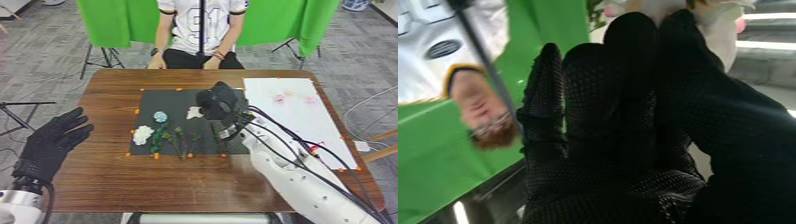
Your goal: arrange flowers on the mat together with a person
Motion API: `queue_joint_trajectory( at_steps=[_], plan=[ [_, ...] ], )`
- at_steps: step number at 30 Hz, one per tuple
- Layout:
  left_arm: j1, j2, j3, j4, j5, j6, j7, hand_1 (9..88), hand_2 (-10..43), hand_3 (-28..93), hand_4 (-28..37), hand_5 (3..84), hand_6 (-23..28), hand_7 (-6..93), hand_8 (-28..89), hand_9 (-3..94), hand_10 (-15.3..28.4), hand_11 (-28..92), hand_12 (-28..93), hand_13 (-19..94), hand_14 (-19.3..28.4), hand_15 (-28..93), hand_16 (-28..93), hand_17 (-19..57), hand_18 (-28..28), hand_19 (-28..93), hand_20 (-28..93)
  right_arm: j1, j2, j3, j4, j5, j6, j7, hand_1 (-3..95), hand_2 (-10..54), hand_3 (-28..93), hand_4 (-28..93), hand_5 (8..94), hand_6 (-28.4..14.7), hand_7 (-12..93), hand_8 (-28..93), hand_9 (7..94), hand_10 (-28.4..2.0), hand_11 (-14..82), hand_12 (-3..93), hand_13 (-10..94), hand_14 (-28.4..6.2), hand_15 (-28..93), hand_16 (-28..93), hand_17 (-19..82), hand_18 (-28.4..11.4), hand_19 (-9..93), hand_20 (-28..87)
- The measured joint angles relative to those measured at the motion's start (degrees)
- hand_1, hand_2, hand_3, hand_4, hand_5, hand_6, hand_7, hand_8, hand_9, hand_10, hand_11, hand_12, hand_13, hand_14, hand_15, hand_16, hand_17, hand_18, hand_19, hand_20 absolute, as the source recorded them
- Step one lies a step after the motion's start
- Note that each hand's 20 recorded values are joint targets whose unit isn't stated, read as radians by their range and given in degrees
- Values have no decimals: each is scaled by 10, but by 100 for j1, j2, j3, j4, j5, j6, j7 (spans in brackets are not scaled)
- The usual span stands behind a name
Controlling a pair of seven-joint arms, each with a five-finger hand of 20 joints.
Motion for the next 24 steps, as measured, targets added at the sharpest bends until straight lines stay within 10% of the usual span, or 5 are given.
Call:
queue_joint_trajectory(
  at_steps=[24],
  plan=[
    [-34,54,35,28,0,4,4,251,8,709,-262,412,62,130,-75,336,141,208,142,273,166,360,10,-72,235,486,156,718,-753,-971,695,-858,-353,82,498,-95,777,-283,674,38,517,-17,815,-57,257,559,706,-46,637,349,275,-154,663,455]
  ],
)
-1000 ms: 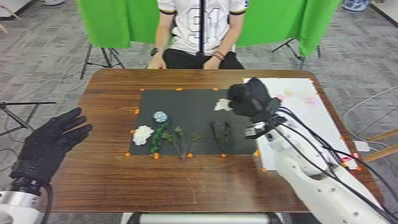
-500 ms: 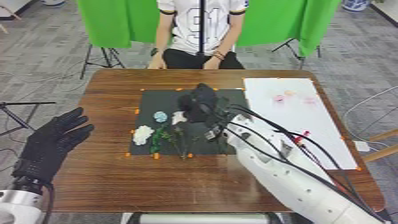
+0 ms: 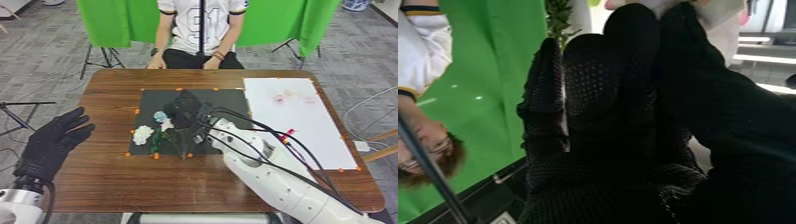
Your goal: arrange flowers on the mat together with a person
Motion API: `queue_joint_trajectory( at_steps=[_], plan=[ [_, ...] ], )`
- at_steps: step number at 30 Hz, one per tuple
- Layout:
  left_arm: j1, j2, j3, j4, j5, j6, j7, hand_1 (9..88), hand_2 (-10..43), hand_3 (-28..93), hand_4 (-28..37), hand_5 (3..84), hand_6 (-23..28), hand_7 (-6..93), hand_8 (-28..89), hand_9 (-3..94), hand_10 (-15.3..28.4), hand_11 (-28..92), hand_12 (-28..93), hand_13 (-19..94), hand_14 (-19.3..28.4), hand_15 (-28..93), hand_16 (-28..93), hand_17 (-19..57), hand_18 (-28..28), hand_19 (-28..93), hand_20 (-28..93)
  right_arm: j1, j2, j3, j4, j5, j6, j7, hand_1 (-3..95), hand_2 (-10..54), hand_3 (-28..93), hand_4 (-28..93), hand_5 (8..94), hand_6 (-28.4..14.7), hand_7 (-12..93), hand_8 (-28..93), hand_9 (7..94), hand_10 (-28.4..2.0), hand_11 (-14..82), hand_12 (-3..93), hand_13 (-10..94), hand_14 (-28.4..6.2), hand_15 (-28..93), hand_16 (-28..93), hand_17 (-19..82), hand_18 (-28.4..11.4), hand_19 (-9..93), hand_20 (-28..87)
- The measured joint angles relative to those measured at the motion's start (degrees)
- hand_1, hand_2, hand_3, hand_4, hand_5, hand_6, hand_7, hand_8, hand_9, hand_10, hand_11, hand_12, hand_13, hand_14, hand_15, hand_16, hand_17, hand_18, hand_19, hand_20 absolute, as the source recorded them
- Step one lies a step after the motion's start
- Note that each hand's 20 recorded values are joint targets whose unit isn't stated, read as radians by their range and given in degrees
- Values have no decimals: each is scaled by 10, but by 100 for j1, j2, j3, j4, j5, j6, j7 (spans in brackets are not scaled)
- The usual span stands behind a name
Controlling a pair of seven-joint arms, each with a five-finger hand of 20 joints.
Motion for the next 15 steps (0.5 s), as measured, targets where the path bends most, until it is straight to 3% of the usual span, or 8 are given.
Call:
queue_joint_trajectory(
  at_steps=[9,15],
  plan=[
    [-21,3,16,29,0,-3,-9,251,8,710,-262,412,61,132,-76,335,141,208,141,273,166,360,10,-71,235,486,155,-4,-91,-82,120,-101,-7,81,476,-95,770,-283,657,35,512,2,795,-57,257,563,689,-51,653,321,271,-154,663,457],
    [-20,7,16,33,-2,-3,-9,250,8,710,-262,412,61,132,-75,335,141,208,141,273,166,359,10,-71,234,487,155,-50,-108,16,181,-167,-81,120,431,-95,747,-283,629,29,507,10,738,-71,344,492,664,-57,663,307,260,-158,661,460]
  ],
)
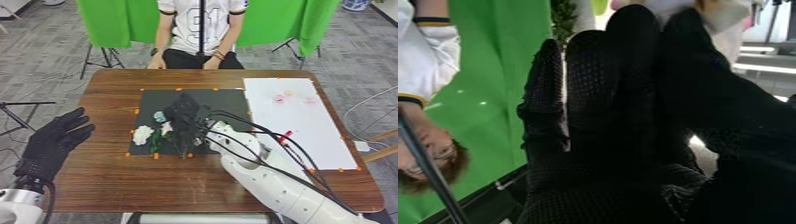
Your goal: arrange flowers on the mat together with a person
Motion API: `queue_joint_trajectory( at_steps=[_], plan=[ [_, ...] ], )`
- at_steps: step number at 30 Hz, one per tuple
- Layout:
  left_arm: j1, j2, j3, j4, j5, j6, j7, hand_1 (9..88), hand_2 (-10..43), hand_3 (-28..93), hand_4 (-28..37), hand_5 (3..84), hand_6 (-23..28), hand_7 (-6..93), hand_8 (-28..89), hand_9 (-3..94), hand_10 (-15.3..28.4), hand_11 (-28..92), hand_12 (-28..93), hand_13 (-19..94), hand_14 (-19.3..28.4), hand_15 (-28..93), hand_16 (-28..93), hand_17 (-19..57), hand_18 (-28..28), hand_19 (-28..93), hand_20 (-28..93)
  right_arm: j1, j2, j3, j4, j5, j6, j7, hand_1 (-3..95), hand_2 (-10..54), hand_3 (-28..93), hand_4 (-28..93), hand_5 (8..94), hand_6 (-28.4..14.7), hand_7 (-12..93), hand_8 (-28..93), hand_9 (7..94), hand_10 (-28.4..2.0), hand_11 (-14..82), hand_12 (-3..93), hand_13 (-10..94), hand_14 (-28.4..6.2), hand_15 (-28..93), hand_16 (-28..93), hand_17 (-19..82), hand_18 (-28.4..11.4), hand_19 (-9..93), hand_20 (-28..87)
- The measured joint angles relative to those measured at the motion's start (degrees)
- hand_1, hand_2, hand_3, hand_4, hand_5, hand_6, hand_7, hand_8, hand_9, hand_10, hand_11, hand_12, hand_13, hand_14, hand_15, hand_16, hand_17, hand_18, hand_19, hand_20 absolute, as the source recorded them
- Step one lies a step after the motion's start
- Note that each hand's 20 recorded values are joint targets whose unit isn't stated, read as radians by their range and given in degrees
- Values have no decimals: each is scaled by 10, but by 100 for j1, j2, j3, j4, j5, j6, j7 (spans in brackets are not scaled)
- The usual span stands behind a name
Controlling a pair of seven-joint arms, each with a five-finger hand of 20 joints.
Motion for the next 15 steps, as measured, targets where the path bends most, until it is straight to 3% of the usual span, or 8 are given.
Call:
queue_joint_trajectory(
  at_steps=[5,15],
  plan=[
    [0,0,-4,0,0,0,1,250,9,709,-262,412,62,132,-75,335,141,208,141,272,166,359,10,-71,234,485,155,-48,-13,112,27,-7,-65,40,412,-95,746,-283,624,29,506,13,720,-78,396,437,657,-59,666,301,255,-159,659,460],
    [-3,0,-4,0,0,0,-3,250,8,711,-263,412,62,132,-75,336,141,208,142,272,167,360,10,-72,234,486,155,-83,-11,166,-11,33,-106,71,402,-95,746,-283,615,27,502,13,711,-82,407,425,648,-62,663,301,250,-161,656,459]
  ],
)
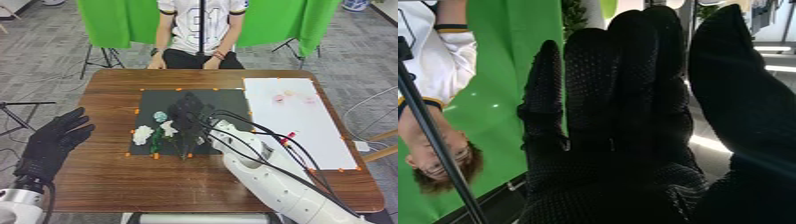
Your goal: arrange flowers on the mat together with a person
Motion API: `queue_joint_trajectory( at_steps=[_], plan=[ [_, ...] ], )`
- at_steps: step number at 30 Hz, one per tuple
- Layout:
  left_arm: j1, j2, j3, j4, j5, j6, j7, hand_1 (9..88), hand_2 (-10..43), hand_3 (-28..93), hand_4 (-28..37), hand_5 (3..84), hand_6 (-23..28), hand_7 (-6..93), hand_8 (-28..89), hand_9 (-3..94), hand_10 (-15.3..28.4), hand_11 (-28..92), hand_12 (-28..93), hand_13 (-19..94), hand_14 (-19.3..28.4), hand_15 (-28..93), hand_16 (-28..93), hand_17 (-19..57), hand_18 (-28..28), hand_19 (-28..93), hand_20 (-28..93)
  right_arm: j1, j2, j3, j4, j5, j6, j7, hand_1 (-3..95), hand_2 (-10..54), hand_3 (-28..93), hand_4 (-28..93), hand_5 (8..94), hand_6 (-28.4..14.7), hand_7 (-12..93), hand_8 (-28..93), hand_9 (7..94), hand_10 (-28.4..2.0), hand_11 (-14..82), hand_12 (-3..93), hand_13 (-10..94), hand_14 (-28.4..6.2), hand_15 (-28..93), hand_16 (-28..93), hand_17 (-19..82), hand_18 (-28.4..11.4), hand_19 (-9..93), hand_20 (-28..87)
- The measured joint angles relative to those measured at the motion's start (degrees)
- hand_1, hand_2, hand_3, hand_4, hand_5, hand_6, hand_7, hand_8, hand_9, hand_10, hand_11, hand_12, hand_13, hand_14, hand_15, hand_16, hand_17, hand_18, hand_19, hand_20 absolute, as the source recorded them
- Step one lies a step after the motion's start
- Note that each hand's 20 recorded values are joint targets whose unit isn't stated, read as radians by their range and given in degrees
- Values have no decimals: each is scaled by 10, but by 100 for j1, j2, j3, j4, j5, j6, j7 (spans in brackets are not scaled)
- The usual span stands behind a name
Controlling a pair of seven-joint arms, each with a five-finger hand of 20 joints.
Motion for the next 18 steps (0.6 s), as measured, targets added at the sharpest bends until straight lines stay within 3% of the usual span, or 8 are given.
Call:
queue_joint_trajectory(
  at_steps=[7,9,12,15,18],
  plan=[
    [2,-11,-14,-2,1,0,-3,250,9,710,-263,413,62,131,-76,336,141,208,141,272,167,360,10,-71,235,487,156,-263,18,412,-454,59,-233,-16,358,-76,786,-283,581,20,460,14,670,-89,421,359,611,-73,639,289,235,-165,650,455],
    [5,-18,-25,-6,1,0,-3,251,9,710,-262,413,62,132,-75,336,141,208,141,273,167,360,10,-71,235,487,155,-482,40,750,-817,269,-383,-13,330,-35,822,-279,552,9,402,-9,610,-99,383,308,558,-81,580,262,212,-171,635,447],
    [24,-34,-54,-15,1,0,7,250,9,710,-262,412,62,132,-76,336,141,209,141,273,166,360,10,-71,234,486,155,-865,96,1380,-1463,1111,-812,-26,300,-15,847,-257,514,3,357,-147,552,-112,334,274,497,-88,518,240,180,-178,585,414],
    [58,-58,-97,-23,1,0,22,250,8,710,-262,412,62,131,-76,335,141,208,141,273,166,360,10,-71,235,486,155,-1252,199,2113,-2086,2288,-1414,-21,272,-12,846,-247,473,-6,322,-150,499,-126,280,261,432,-95,449,226,144,-189,534,383],
    [98,-85,-146,-39,1,0,38,250,7,711,-262,412,61,131,-75,336,141,209,141,273,166,360,10,-71,235,486,155,-1639,442,2799,-2603,3139,-1636,119,254,-20,840,-242,431,-18,263,-126,446,-131,215,253,368,-102,341,240,113,-199,474,339]
  ],
)
